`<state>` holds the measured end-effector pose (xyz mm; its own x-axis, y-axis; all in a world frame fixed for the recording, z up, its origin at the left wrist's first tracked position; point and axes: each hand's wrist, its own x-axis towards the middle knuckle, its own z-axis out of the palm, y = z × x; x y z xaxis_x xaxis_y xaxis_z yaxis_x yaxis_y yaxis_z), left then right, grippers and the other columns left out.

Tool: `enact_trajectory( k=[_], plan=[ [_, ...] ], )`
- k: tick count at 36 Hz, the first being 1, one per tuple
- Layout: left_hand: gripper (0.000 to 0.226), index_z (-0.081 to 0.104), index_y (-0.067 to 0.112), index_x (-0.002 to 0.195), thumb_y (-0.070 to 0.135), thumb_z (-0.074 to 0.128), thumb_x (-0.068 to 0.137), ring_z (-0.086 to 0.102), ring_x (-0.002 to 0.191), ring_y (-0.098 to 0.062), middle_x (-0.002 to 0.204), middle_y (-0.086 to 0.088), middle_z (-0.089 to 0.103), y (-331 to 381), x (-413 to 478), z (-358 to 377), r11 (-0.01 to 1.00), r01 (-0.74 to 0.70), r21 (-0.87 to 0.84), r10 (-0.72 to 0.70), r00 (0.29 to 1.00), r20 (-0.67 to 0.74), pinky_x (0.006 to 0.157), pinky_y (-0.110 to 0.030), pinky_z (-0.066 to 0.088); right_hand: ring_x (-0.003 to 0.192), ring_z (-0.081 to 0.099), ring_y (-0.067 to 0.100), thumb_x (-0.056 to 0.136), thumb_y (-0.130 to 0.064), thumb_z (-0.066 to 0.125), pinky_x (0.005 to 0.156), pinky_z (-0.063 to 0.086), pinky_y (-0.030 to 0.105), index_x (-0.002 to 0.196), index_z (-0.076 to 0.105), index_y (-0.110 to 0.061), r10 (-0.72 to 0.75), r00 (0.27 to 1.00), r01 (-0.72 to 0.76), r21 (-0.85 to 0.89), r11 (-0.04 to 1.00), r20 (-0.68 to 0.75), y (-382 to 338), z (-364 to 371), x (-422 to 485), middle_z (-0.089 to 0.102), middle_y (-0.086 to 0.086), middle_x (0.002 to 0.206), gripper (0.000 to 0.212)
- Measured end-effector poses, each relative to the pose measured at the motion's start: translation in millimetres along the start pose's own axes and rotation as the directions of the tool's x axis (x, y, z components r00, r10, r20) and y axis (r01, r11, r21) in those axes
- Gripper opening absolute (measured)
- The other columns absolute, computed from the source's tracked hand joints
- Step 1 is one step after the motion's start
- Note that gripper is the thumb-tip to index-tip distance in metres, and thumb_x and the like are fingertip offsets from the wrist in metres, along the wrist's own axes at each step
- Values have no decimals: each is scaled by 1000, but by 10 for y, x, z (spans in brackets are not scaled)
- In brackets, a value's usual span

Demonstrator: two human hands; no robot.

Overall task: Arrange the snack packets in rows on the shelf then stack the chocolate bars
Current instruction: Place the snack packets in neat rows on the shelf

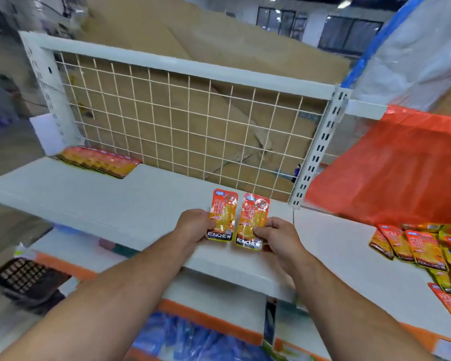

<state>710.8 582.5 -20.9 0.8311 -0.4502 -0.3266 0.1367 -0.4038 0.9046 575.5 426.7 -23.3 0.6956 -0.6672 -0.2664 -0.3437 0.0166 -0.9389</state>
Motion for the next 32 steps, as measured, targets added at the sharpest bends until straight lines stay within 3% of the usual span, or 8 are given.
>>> enact_trajectory(
  k=[3, 6, 8, 14, 18, 21, 25, 32],
  plan=[
    [7, 68, 5, 80, 0, 66, 84, 68, 95, -36, 105, -24, 70, -128, 39, -457, 1000, -13, 18, 14, 999, -29, 82, -46, 55, 70, 66, 26, 84, -6, 72, 63, 50, 35, 89, 66, -6, -15, 1000, 15, -5, 1000, 19, -81, 469, -39, 74, 20, 91, 7],
    [13, 70, -1, 97, 3, 65, 86, 68, 91, -31, 105, -22, 70, -251, 97, -872, 999, -8, 48, 10, 999, -37, 71, -36, 52, 73, 68, 28, 85, -7, 72, 67, 52, 38, 88, 66, -7, -22, 999, 22, 1, 1000, 39, -153, 901, -59, 75, 17, 90, 7],
    [17, 70, -3, 101, 4, 64, 87, 68, 97, -34, 106, -22, 70, -316, 127, -1114, 997, -13, 72, 16, 999, -44, 75, -39, 53, 73, 68, 28, 86, -6, 72, 67, 52, 39, 87, 66, -7, -29, 998, 29, 0, 1000, 52, -212, 1154, -62, 75, 18, 89, 6],
    [7, 65, 6, 85, 3, 61, 89, 54, 74, -28, 88, -17, 62, -451, 263, -1656, 999, 7, 54, -2, 996, -84, 67, -35, 43, 71, 65, 27, 87, -5, 71, 64, 50, 36, 82, 64, -8, -35, 996, 37, -18, 999, 87, -368, 1714, -25, 73, 22, 91, 9],
    [5, 62, 7, 93, 4, 60, 91, 59, 72, -23, 83, -9, 61, -474, 388, -1887, 1000, 26, -9, -27, 994, -107, 73, -36, 53, 71, 65, 26, 88, -6, 70, 62, 49, 34, 84, 63, -8, -42, 994, 46, -29, 999, 102, -467, 1945, 88, 74, 20, 91, 8],
    [14, 69, -2, 98, 6, 61, 89, 65, 86, -32, 97, -20, 68, -470, 494, -1996, 999, 18, 43, -12, 990, -141, 69, -35, 48, 72, 66, 25, 88, -7, 70, 63, 50, 35, 87, 63, -8, -44, 992, 50, -48, 998, 121, -523, 2087, 220, 74, 18, 90, 7],
    [14, 69, -4, 97, 3, 63, 86, 56, 70, -24, 89, -18, 65, -428, 704, -2098, 999, 33, 21, -29, 983, -181, 59, -31, 42, 65, 63, 23, 87, -6, 70, 57, 47, 30, 83, 61, -9, -48, 988, 57, -57, 997, 143, -591, 2244, 464, 73, 16, 83, 11],
    [14, 69, -5, 93, 3, 67, 81, 54, 64, -25, 78, -14, 61, -275, 1165, -2265, 997, 51, 55, -35, 965, -258, 58, -30, 44, 65, 62, 24, 85, -5, 71, 59, 47, 32, 82, 63, -9, -38, 981, 52, -70, 996, 193, -736, 2478, 1007, 72, 16, 77, 10]
  ],
)
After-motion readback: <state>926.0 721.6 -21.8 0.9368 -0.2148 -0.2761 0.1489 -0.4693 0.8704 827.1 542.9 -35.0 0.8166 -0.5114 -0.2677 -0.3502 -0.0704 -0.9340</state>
